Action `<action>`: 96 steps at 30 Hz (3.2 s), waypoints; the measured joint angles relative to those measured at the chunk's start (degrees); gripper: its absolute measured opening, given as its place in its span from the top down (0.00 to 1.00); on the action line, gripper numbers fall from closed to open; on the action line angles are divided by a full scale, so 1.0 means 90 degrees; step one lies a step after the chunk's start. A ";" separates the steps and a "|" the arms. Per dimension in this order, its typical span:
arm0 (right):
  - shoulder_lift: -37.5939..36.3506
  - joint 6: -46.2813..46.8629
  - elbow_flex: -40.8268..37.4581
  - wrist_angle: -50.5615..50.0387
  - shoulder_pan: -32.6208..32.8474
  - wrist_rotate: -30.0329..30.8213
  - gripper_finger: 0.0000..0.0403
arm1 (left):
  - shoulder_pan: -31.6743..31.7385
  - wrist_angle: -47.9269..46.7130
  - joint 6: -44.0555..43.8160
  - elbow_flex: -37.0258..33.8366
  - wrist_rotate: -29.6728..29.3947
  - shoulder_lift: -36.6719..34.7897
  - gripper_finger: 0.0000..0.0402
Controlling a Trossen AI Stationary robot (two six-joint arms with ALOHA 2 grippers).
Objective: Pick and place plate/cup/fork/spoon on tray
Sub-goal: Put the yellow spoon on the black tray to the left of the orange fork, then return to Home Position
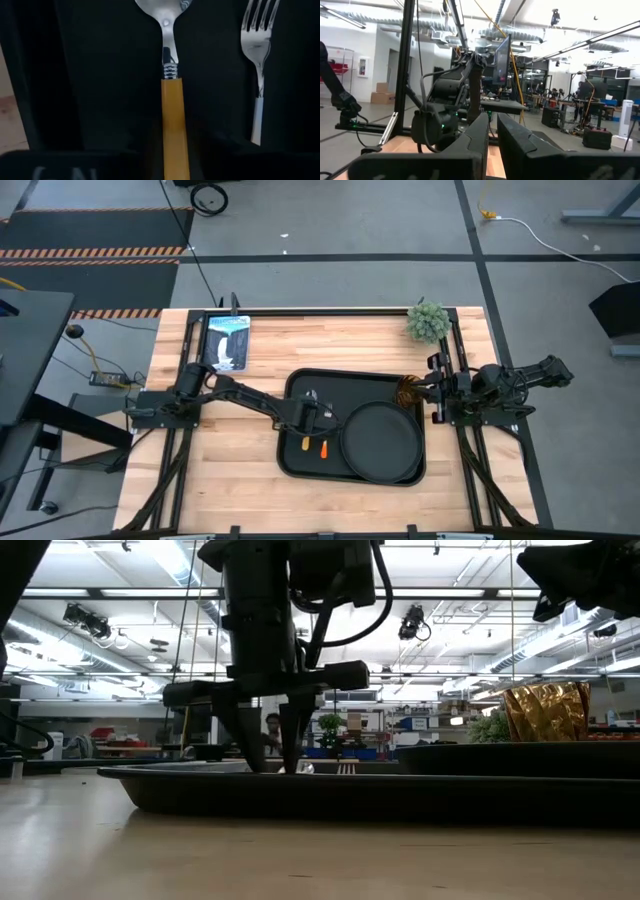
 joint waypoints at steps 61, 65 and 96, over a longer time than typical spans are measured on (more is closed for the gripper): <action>0.0005 0.0002 0.0000 0.0064 0.0002 -0.0002 0.89 | -0.0021 0.1480 1.1597 -0.2472 -0.0379 -0.5027 0.68; 0.0005 0.0002 0.0001 0.0070 0.0000 0.0000 0.89 | -0.0031 0.2681 1.1231 -0.3648 -0.0393 -0.6196 0.72; 0.0005 0.0001 0.0000 0.0097 0.0001 0.0000 0.89 | -0.0075 0.6079 0.9540 -0.8174 -0.0374 -1.2760 0.95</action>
